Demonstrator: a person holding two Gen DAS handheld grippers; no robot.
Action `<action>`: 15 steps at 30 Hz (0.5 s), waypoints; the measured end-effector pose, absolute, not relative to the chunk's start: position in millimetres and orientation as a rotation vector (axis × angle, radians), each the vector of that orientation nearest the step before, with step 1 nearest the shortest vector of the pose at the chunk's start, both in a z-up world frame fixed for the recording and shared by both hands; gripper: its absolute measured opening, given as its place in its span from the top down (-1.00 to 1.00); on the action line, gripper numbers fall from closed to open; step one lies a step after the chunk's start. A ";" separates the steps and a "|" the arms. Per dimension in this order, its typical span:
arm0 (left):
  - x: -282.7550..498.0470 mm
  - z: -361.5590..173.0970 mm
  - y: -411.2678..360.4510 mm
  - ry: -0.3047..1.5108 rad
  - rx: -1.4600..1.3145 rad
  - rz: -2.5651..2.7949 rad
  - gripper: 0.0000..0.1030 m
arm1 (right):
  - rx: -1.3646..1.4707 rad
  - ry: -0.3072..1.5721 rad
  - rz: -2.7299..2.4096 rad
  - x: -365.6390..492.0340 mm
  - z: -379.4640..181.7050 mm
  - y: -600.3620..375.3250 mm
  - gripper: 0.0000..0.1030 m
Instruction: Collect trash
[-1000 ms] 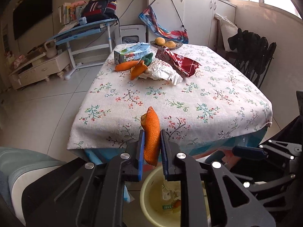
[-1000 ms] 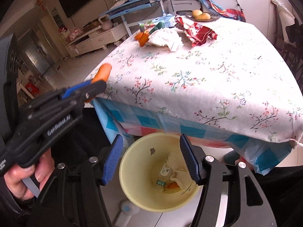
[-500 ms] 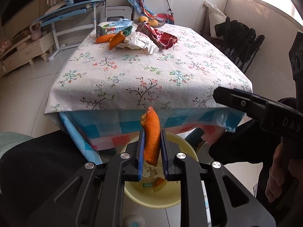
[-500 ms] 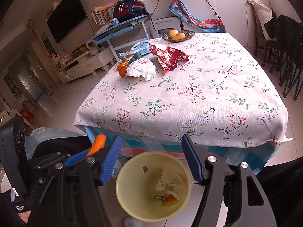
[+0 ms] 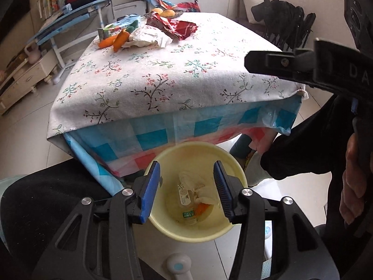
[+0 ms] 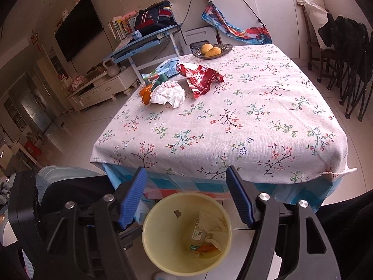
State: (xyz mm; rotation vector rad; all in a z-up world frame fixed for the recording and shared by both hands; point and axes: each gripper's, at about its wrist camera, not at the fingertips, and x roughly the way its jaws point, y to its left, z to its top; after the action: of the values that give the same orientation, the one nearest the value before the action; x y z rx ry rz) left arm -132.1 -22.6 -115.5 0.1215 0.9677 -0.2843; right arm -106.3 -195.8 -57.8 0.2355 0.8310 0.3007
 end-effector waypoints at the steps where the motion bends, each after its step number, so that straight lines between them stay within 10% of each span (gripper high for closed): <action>1: -131.1 -113.4 -18.4 0.955 0.104 -0.266 0.10 | 0.236 0.831 0.300 -106.0 -58.2 -195.9 -0.32; 15: -109.5 -59.6 30.7 0.650 -0.033 -0.026 -0.33 | 0.181 0.801 0.309 -109.4 -54.4 -184.9 -0.32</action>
State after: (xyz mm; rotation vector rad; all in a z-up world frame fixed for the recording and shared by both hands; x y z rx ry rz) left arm -109.5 30.7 -59.6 -0.0334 0.6496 -0.0265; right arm -109.4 -184.9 -54.4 0.1807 0.8008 0.3094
